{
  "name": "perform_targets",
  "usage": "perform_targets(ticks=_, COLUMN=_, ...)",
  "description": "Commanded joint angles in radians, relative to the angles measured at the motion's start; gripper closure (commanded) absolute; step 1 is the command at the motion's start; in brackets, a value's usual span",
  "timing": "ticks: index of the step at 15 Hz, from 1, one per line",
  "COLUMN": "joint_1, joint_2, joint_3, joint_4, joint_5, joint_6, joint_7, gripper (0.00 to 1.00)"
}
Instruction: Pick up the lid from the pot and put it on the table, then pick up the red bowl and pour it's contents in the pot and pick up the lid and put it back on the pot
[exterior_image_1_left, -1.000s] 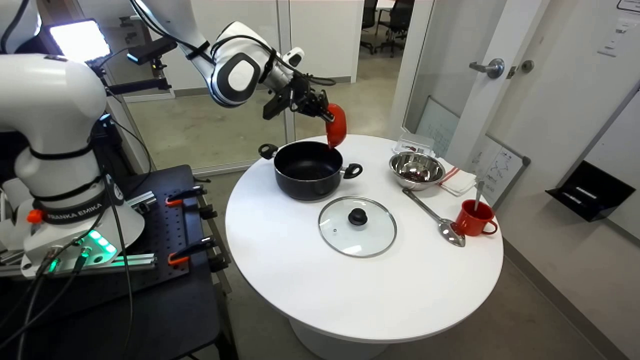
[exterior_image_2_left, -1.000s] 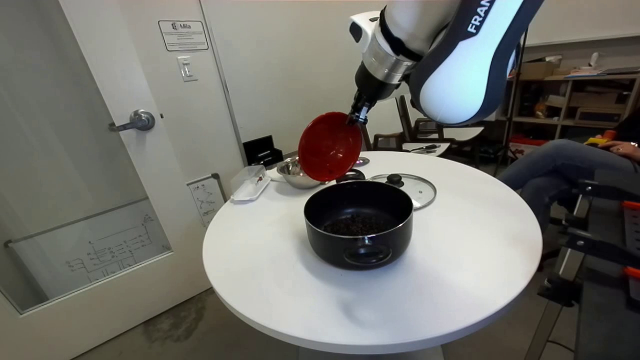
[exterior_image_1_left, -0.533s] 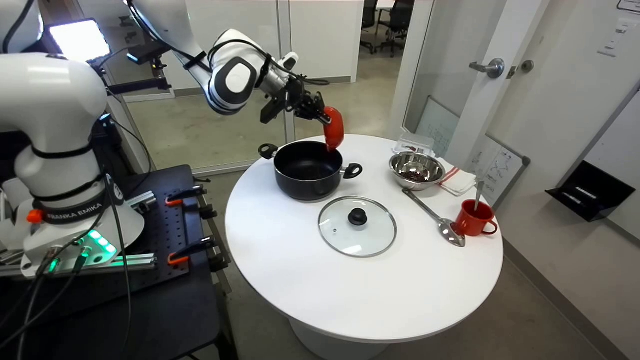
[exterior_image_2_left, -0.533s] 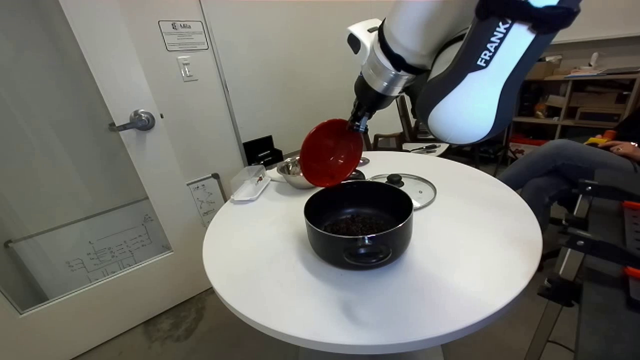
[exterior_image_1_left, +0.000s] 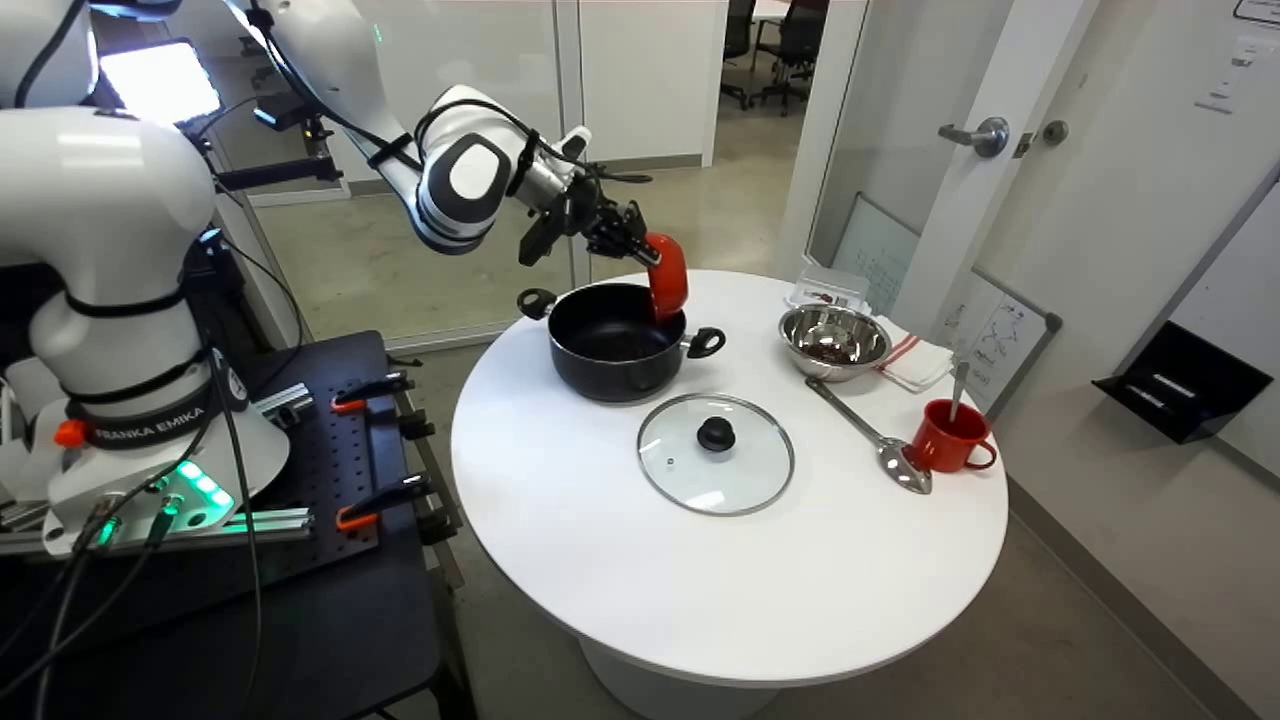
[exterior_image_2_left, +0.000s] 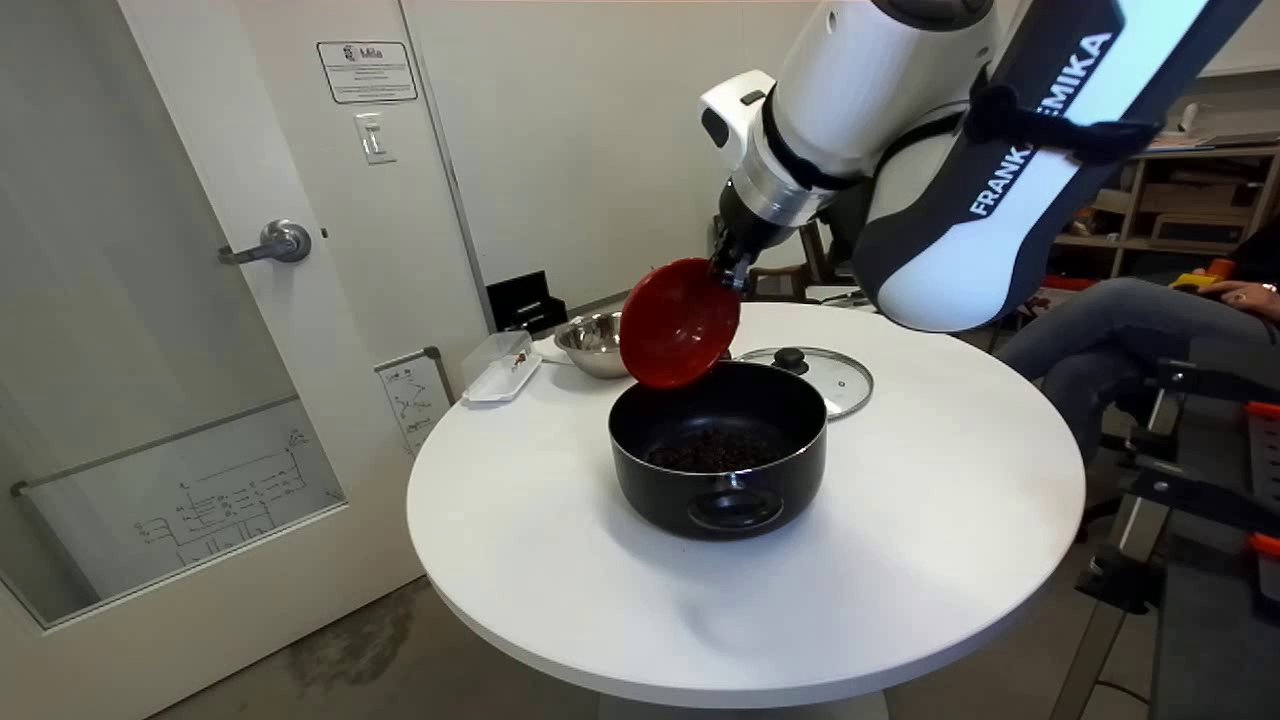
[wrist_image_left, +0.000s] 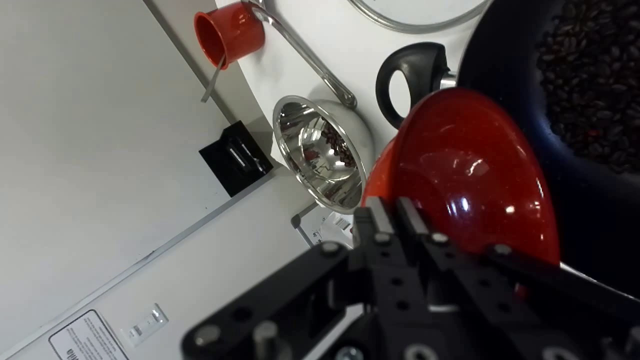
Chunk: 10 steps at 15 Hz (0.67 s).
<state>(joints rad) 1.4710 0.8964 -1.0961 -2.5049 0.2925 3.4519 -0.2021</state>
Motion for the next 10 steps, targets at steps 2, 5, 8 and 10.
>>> perform_targets(ticks=2, joint_1=-0.018, joint_2=0.038, joint_3=-0.002, joint_4=-0.012, joint_5=0.002, joint_6=0.008, joint_7=0.074, gripper=0.98)
perform_targets(ticks=5, joint_1=-0.027, joint_2=0.030, joint_3=0.002, joint_4=-0.014, joint_5=-0.002, joint_6=0.008, joint_7=0.092, gripper=0.98)
perform_targets(ticks=8, joint_1=-0.060, joint_2=-0.040, joint_3=0.014, joint_4=-0.014, joint_5=-0.017, joint_6=0.007, joint_7=0.115, gripper=0.98)
perform_targets(ticks=10, joint_1=-0.107, joint_2=-0.124, joint_3=0.027, joint_4=-0.021, joint_5=-0.038, joint_6=0.007, joint_7=0.125, gripper=0.98)
